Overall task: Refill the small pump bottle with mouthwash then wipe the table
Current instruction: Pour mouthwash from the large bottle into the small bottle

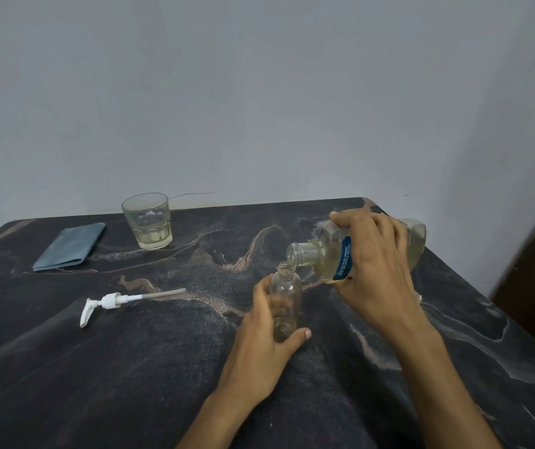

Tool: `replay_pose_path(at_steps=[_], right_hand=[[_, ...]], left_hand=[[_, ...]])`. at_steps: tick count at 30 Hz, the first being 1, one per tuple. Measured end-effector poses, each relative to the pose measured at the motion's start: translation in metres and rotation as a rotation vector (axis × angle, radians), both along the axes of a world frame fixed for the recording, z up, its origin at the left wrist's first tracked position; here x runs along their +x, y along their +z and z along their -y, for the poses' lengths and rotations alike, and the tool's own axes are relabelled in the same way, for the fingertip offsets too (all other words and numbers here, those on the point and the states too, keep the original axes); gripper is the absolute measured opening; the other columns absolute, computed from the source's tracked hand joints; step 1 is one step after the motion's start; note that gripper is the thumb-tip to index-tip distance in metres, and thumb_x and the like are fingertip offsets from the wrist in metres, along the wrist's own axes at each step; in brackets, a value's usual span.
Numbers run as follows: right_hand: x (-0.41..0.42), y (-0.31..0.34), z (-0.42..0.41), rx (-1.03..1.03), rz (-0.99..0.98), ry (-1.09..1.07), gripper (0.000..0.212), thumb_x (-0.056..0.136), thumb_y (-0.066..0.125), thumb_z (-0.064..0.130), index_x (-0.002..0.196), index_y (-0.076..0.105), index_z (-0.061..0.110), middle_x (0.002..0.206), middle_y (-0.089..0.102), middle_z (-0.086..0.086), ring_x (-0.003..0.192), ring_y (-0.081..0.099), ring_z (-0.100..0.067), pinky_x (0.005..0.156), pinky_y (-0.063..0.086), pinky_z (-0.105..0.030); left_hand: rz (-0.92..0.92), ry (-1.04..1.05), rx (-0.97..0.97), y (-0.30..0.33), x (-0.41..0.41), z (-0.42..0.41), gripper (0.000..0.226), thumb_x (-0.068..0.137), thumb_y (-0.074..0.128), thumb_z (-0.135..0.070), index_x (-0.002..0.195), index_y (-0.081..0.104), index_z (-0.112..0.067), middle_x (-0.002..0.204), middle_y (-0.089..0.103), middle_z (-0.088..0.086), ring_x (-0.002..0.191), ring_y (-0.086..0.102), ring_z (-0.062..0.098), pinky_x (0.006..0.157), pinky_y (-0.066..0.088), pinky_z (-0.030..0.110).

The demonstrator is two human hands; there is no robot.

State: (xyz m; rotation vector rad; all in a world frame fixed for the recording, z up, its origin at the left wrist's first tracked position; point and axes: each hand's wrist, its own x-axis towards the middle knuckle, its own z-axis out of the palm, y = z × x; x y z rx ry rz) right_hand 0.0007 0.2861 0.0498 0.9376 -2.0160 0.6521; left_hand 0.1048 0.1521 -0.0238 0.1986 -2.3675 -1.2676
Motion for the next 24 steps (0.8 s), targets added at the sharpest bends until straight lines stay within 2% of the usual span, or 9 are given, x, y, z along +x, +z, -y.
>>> replay_pose_path(at_steps=[4, 7, 9, 13, 15, 17, 22, 24], right_hand=[[0.0002, -0.0002, -0.0005, 0.0, 0.005, 0.001, 0.09, 0.042, 0.093, 0.003, 0.116, 0.044, 0.02, 0.107, 0.047, 0.007, 0.103, 0.035, -0.014, 0.085, 0.033, -0.033], [0.0002, 0.0005, -0.0006, 0.0, -0.002, 0.005, 0.09, 0.041, 0.092, 0.001, 0.115, 0.044, 0.02, 0.107, 0.039, 0.012, 0.102, 0.034, -0.014, 0.084, 0.033, -0.033], [0.0004, 0.0009, -0.0004, 0.0, -0.003, 0.007, 0.091, 0.041, 0.092, 0.001, 0.115, 0.044, 0.02, 0.108, 0.041, 0.011, 0.103, 0.034, -0.014, 0.084, 0.033, -0.033], [0.0002, 0.0006, -0.0004, 0.003, -0.003, 0.006, 0.09, 0.041, 0.092, 0.0, 0.115, 0.045, 0.019, 0.107, 0.039, 0.011, 0.102, 0.034, -0.014, 0.083, 0.034, -0.034], [0.0, 0.0003, -0.0004, 0.002, -0.001, 0.008, 0.089, 0.041, 0.092, 0.001, 0.115, 0.045, 0.019, 0.107, 0.042, 0.01, 0.102, 0.034, -0.014, 0.084, 0.033, -0.033], [0.0, 0.0002, -0.0003, -0.003, -0.001, 0.007, 0.089, 0.041, 0.092, 0.001, 0.115, 0.045, 0.019, 0.107, 0.044, 0.009, 0.102, 0.034, -0.014, 0.084, 0.033, -0.033], [0.0012, 0.0019, -0.0004, -0.004, -0.022, 0.006, 0.089, 0.041, 0.093, 0.001, 0.114, 0.045, 0.018, 0.106, 0.036, 0.012, 0.101, 0.033, -0.013, 0.083, 0.034, -0.034], [0.0015, 0.0018, -0.0005, -0.006, -0.027, 0.007, 0.088, 0.042, 0.093, 0.002, 0.114, 0.045, 0.018, 0.106, 0.036, 0.013, 0.1, 0.033, -0.013, 0.083, 0.034, -0.034]], left_hand=[[-0.009, -0.002, -0.001, -0.0003, 0.0002, 0.0002, 0.079, 0.075, 0.076, -0.035, 0.113, 0.015, -0.069, 0.109, 0.057, -0.025, 0.104, 0.052, -0.013, 0.084, 0.043, 0.01], [-0.015, -0.001, -0.01, 0.0, 0.0, 0.0002, 0.079, 0.075, 0.076, -0.034, 0.112, 0.016, -0.069, 0.107, 0.057, -0.026, 0.104, 0.051, -0.015, 0.08, 0.043, 0.003], [-0.019, -0.003, -0.01, 0.0003, 0.0, 0.0002, 0.079, 0.075, 0.076, -0.033, 0.112, 0.016, -0.069, 0.107, 0.057, -0.026, 0.103, 0.052, -0.015, 0.081, 0.042, 0.002], [-0.021, -0.007, -0.013, 0.0013, 0.0007, -0.0001, 0.077, 0.076, 0.076, -0.034, 0.112, 0.017, -0.068, 0.109, 0.058, -0.022, 0.103, 0.056, -0.008, 0.087, 0.046, 0.015], [-0.022, -0.01, -0.017, 0.0017, 0.0008, -0.0001, 0.076, 0.076, 0.075, -0.034, 0.111, 0.017, -0.068, 0.109, 0.058, -0.022, 0.104, 0.055, -0.008, 0.088, 0.047, 0.017], [-0.024, -0.013, -0.017, 0.0018, 0.0008, -0.0002, 0.076, 0.076, 0.076, -0.034, 0.111, 0.018, -0.068, 0.108, 0.058, -0.023, 0.103, 0.054, -0.01, 0.088, 0.047, 0.016], [-0.018, -0.015, -0.011, 0.0015, 0.0013, -0.0004, 0.073, 0.076, 0.075, -0.034, 0.112, 0.02, -0.065, 0.108, 0.059, -0.022, 0.102, 0.056, -0.01, 0.084, 0.045, 0.008], [-0.018, -0.016, -0.013, 0.0018, 0.0015, -0.0007, 0.071, 0.077, 0.075, -0.034, 0.112, 0.021, -0.063, 0.109, 0.059, -0.021, 0.102, 0.056, -0.008, 0.086, 0.046, 0.01]])
